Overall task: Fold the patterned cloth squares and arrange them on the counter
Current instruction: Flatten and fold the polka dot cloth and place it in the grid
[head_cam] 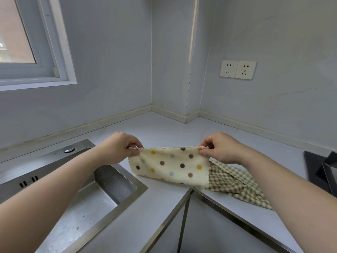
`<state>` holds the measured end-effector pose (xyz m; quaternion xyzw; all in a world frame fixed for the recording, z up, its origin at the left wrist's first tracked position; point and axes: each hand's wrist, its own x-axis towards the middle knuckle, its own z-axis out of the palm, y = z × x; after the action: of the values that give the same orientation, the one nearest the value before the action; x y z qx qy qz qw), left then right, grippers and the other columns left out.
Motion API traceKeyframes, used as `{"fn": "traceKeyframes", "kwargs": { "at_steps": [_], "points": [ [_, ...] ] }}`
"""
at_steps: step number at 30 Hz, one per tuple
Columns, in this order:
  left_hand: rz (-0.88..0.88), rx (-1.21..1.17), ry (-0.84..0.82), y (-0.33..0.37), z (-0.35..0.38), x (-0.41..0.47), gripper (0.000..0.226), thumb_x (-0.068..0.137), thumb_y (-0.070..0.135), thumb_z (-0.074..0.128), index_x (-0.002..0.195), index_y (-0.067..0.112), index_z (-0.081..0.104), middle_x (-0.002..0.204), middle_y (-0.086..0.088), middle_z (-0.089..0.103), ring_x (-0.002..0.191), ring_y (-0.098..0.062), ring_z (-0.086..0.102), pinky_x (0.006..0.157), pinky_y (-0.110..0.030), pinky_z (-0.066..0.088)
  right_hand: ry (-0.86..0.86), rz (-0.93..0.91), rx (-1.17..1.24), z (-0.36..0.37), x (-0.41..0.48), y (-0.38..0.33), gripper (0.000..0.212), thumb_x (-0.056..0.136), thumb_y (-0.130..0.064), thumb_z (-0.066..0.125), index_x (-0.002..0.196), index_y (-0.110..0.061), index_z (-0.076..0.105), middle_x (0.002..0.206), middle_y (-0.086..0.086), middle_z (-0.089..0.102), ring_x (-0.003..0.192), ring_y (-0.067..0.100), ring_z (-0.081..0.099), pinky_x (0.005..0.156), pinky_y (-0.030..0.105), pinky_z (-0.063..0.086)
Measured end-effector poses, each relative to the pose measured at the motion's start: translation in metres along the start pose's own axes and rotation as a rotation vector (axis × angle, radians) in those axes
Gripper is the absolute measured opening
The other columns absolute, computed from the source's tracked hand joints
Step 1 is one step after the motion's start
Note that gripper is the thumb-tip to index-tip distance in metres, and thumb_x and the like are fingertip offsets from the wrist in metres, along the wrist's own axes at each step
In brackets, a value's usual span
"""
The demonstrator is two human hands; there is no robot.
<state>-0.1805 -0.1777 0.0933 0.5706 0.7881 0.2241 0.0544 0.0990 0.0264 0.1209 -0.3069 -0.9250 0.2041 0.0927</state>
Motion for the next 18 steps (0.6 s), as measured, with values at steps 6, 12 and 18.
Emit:
{"fn": "traceKeyframes", "kwargs": {
  "at_steps": [6, 12, 18],
  "points": [
    [-0.091, -0.123, 0.031, -0.002, -0.005, 0.0, 0.01, 0.081, 0.023, 0.082, 0.084, 0.03, 0.074, 0.071, 0.01, 0.07, 0.062, -0.008, 0.062, 0.055, -0.015, 0.049, -0.035, -0.017, 0.011, -0.004, -0.002, -0.003, 0.013, 0.094, -0.035, 0.071, 0.083, -0.029, 0.068, 0.083, -0.007, 0.067, 0.074, 0.007, 0.059, 0.064, 0.021, 0.045],
    [-0.177, -0.504, -0.063, -0.004, -0.013, -0.005, 0.008, 0.086, 0.007, 0.078, 0.091, 0.006, 0.071, 0.068, -0.004, 0.062, 0.059, -0.015, 0.052, 0.053, -0.029, 0.045, -0.072, -0.002, 0.329, -0.011, -0.003, -0.001, 0.014, 0.088, -0.024, 0.08, 0.099, -0.019, 0.076, 0.085, 0.007, 0.074, 0.076, 0.014, 0.067, 0.067, 0.022, 0.053],
    [-0.165, -0.657, -0.088, -0.008, -0.019, -0.006, 0.014, 0.087, 0.002, 0.076, 0.099, 0.003, 0.071, 0.073, -0.011, 0.064, 0.07, -0.028, 0.069, 0.069, -0.037, 0.062, -0.163, -0.012, 0.414, -0.018, -0.005, 0.0, 0.021, 0.084, -0.023, 0.082, 0.097, -0.008, 0.075, 0.088, 0.007, 0.077, 0.076, 0.01, 0.069, 0.077, 0.033, 0.054]
  ]
}}
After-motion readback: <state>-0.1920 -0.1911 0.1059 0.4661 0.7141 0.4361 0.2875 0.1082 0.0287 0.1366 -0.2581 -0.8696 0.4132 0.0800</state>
